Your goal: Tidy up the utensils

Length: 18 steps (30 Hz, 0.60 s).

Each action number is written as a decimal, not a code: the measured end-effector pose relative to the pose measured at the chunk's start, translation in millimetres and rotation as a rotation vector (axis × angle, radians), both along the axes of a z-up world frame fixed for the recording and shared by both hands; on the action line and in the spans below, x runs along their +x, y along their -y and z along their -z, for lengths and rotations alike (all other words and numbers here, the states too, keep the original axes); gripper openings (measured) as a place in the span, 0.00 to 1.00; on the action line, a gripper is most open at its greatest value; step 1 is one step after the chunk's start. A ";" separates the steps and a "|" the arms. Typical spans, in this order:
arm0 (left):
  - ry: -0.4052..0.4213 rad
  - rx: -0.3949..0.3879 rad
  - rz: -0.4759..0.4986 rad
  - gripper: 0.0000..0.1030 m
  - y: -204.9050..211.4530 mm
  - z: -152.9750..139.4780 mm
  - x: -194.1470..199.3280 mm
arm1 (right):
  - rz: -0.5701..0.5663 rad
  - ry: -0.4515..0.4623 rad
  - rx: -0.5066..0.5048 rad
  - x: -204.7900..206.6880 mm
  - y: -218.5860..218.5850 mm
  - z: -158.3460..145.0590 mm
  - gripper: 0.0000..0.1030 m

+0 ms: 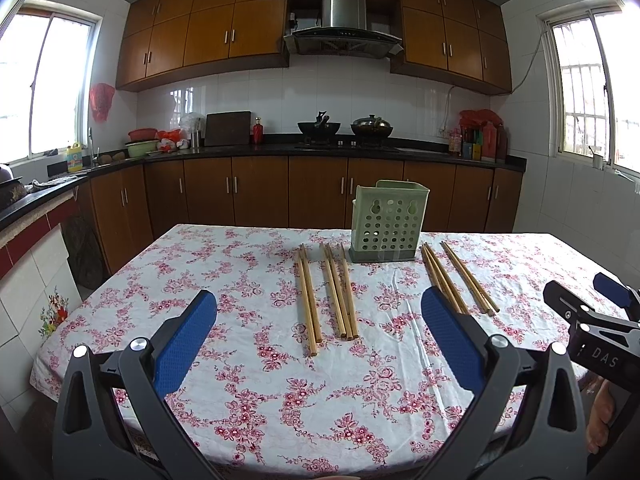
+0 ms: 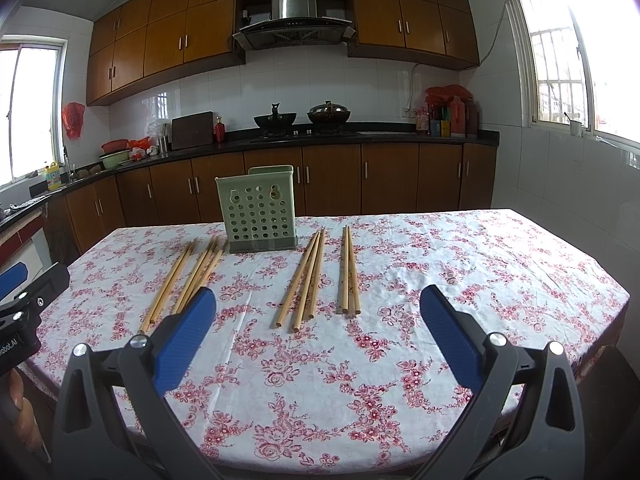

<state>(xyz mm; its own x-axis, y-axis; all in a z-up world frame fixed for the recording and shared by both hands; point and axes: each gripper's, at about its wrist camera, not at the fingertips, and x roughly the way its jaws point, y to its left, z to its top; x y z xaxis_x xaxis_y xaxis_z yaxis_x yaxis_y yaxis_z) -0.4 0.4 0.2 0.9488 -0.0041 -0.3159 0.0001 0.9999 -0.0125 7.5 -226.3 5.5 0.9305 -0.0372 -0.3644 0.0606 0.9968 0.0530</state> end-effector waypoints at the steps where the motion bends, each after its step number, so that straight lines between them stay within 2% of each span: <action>1: 0.000 0.001 0.000 0.98 0.0 0.1 0.2 | 0.000 0.000 0.000 0.1 0.0 0.0 0.96; 11: -0.004 0.000 -0.001 0.98 0.0 0.1 -0.3 | 0.002 -0.004 0.000 0.7 -0.5 1.8 0.96; 18: -0.034 -0.005 -0.023 0.98 2.5 11.3 9.9 | 0.009 -0.031 0.010 8.8 4.8 11.0 0.96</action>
